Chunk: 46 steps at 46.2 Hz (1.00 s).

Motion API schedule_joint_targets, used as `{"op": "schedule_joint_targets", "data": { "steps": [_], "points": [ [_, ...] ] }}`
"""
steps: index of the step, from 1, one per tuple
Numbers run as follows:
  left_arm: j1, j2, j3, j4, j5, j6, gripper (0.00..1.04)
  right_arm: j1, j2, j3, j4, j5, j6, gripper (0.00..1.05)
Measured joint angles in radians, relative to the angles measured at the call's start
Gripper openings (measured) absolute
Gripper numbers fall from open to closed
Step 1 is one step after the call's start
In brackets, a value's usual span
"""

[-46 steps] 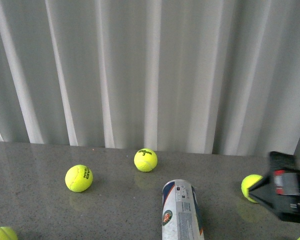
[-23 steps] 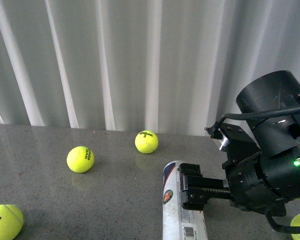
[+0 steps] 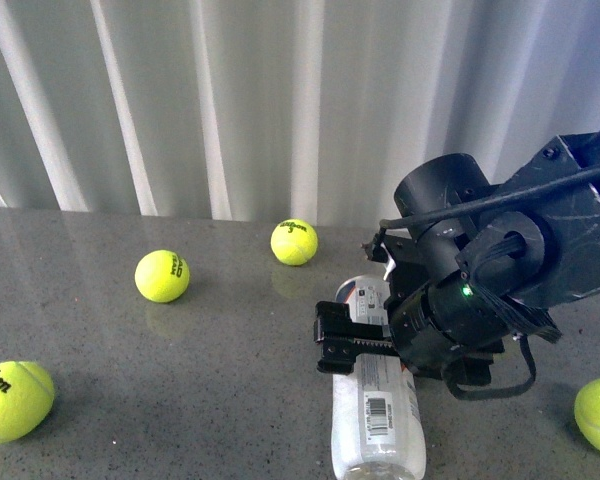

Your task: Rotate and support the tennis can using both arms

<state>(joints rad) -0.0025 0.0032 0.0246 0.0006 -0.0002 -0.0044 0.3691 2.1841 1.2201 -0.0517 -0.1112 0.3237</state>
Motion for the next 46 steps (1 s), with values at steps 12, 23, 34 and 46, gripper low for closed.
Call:
{"op": "schedule_joint_targets", "data": {
  "steps": [12, 23, 34, 46],
  "points": [
    [0.0, 0.0, 0.0, 0.0, 0.0, 0.0, 0.98, 0.0, 0.019, 0.034, -0.02, 0.001, -0.248, 0.66],
    [0.0, 0.0, 0.0, 0.0, 0.0, 0.0, 0.98, -0.011, -0.091, -0.084, 0.1, -0.05, -0.73, 0.38],
    [0.0, 0.0, 0.0, 0.0, 0.0, 0.0, 0.98, -0.001, -0.228, -0.176, 0.172, -0.258, -1.456, 0.19],
    [0.0, 0.0, 0.0, 0.0, 0.0, 0.0, 0.98, -0.004, -0.113, -0.153, 0.117, -0.276, -1.839, 0.08]
  ]
}}
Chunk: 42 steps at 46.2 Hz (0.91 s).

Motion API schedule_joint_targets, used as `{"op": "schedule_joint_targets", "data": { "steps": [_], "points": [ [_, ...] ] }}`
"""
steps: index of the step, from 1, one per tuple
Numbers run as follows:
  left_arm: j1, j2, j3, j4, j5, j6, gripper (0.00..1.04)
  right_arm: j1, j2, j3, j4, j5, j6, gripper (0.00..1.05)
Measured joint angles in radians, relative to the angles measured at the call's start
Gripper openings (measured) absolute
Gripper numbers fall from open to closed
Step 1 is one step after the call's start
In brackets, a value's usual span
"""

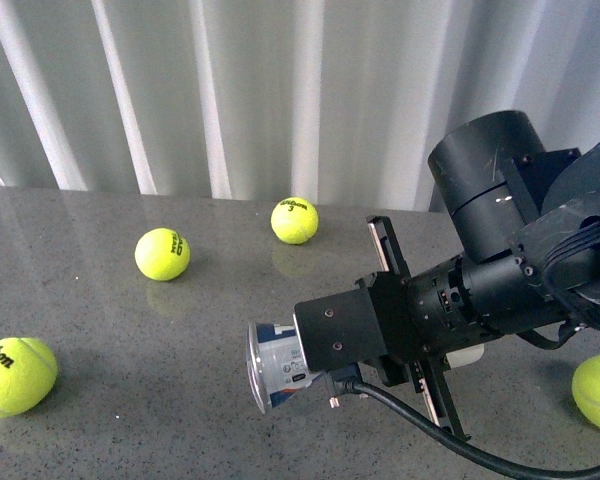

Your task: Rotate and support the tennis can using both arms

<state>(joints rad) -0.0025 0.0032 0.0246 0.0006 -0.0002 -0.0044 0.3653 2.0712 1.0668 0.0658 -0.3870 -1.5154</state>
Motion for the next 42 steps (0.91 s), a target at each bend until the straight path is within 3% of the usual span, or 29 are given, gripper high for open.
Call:
{"op": "schedule_joint_targets", "data": {
  "steps": [13, 17, 21, 29, 37, 42],
  "points": [
    [0.0, 0.0, 0.0, 0.0, 0.0, 0.0, 0.98, 0.006, 0.062, 0.02, 0.02, 0.0, 0.022, 0.08],
    [0.0, 0.0, 0.0, 0.0, 0.0, 0.0, 0.98, 0.009, 0.062, 0.018, 0.006, 0.001, 0.037, 0.26],
    [0.0, 0.0, 0.0, 0.0, 0.0, 0.0, 0.98, 0.01, 0.062, 0.01, 0.0, 0.002, 0.04, 0.37],
    [0.0, 0.0, 0.0, 0.0, 0.0, 0.0, 0.98, 0.008, 0.059, -0.003, 0.003, -0.001, 0.082, 0.72],
    [0.0, 0.0, 0.0, 0.0, 0.0, 0.0, 0.98, 0.009, 0.032, -0.005, 0.003, -0.016, 0.14, 0.98],
    [0.0, 0.0, 0.0, 0.0, 0.0, 0.0, 0.98, 0.011, -0.001, -0.013, -0.002, -0.038, 0.179, 0.97]
  ]
}}
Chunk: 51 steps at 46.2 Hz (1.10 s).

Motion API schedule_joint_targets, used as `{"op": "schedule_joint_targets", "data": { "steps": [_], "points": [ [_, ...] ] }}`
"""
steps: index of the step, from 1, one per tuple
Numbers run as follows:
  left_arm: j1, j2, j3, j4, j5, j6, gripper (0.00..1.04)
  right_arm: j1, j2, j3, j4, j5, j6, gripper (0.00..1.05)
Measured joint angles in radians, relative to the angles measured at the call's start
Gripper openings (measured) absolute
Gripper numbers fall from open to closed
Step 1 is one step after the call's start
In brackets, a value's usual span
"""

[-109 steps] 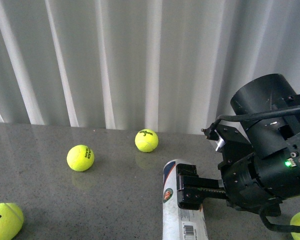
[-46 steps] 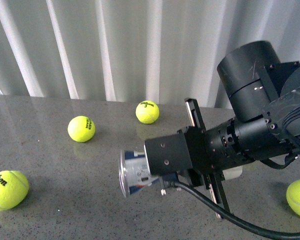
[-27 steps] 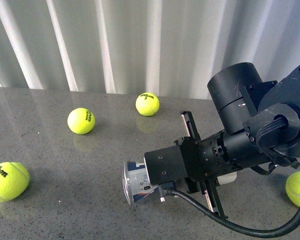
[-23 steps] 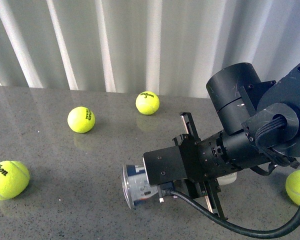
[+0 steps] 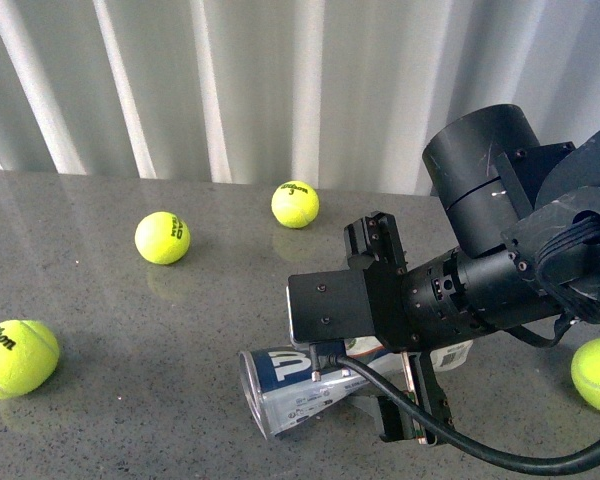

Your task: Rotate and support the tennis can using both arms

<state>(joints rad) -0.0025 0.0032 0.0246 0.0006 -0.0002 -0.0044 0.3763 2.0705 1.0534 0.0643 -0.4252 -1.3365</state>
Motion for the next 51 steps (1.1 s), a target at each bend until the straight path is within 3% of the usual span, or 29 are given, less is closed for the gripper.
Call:
{"op": "schedule_joint_targets", "data": {
  "steps": [18, 22, 25, 29, 34, 42, 48, 51],
  "points": [
    [0.0, 0.0, 0.0, 0.0, 0.0, 0.0, 0.98, -0.012, -0.225, -0.031, -0.107, -0.148, 0.357, 0.98],
    [0.0, 0.0, 0.0, 0.0, 0.0, 0.0, 0.98, -0.031, -0.292, -0.059, -0.072, -0.177, 0.472, 0.98],
    [0.0, 0.0, 0.0, 0.0, 0.0, 0.0, 0.98, -0.056, -0.381, -0.116, 0.034, -0.167, 0.64, 0.98],
    [0.0, 0.0, 0.0, 0.0, 0.0, 0.0, 0.98, -0.1, -0.518, -0.215, 0.223, 0.014, 0.982, 0.98],
    [0.0, 0.0, 0.0, 0.0, 0.0, 0.0, 0.98, -0.154, -0.637, -0.305, 0.25, 0.233, 1.271, 0.98],
    [0.0, 0.0, 0.0, 0.0, 0.0, 0.0, 0.98, -0.237, -0.856, -0.523, 0.208, 0.569, 1.53, 0.98],
    [0.0, -0.001, 0.0, 0.0, 0.001, 0.0, 0.98, -0.241, -0.9, -0.542, 0.211, 0.572, 1.574, 0.98],
    [0.0, -0.001, 0.0, 0.0, 0.0, 0.0, 0.98, -0.243, -0.884, -0.593, 0.376, 0.557, 1.532, 0.91]
  ]
}}
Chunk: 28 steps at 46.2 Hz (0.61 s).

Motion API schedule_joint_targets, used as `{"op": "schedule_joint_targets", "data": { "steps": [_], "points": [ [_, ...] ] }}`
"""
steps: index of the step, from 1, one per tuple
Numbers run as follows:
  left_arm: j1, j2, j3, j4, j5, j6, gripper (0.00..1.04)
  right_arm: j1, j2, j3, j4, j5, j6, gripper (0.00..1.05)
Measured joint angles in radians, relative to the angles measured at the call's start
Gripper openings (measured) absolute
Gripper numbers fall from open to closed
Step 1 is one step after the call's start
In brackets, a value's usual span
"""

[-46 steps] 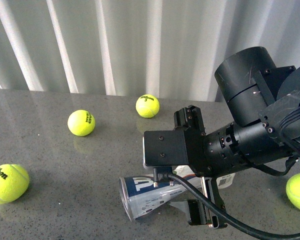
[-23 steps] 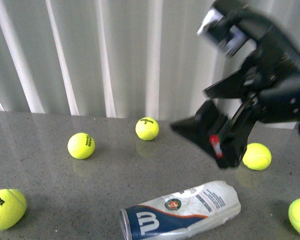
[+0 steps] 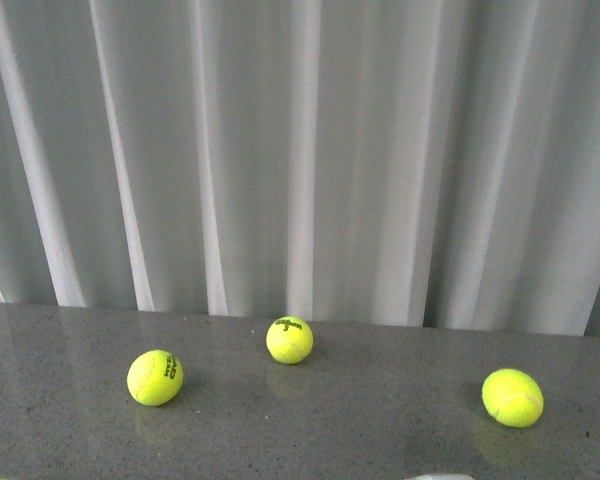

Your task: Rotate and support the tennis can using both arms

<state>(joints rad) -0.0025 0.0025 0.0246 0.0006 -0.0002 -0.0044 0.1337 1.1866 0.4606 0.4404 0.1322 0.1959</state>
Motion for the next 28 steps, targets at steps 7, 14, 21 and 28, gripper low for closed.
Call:
{"op": "schedule_joint_targets", "data": {
  "steps": [7, 14, 21, 28],
  "points": [
    [0.0, 0.0, 0.0, 0.0, -0.001, 0.0, 0.98, -0.016, -0.018, -0.163, 0.375, -0.027, -0.14, 0.68],
    [0.0, -0.001, 0.0, 0.0, 0.0, 0.0, 0.98, -0.044, -0.117, -0.237, 0.406, -0.04, -0.178, 0.43],
    [0.0, -0.001, 0.0, 0.0, 0.0, 0.0, 0.98, -0.065, -0.185, -0.295, 0.38, -0.069, -0.189, 0.2],
    [0.0, -0.001, 0.0, 0.0, 0.0, 0.0, 0.98, -0.13, -0.295, -0.349, 0.328, -0.127, -0.194, 0.03]
  ]
}}
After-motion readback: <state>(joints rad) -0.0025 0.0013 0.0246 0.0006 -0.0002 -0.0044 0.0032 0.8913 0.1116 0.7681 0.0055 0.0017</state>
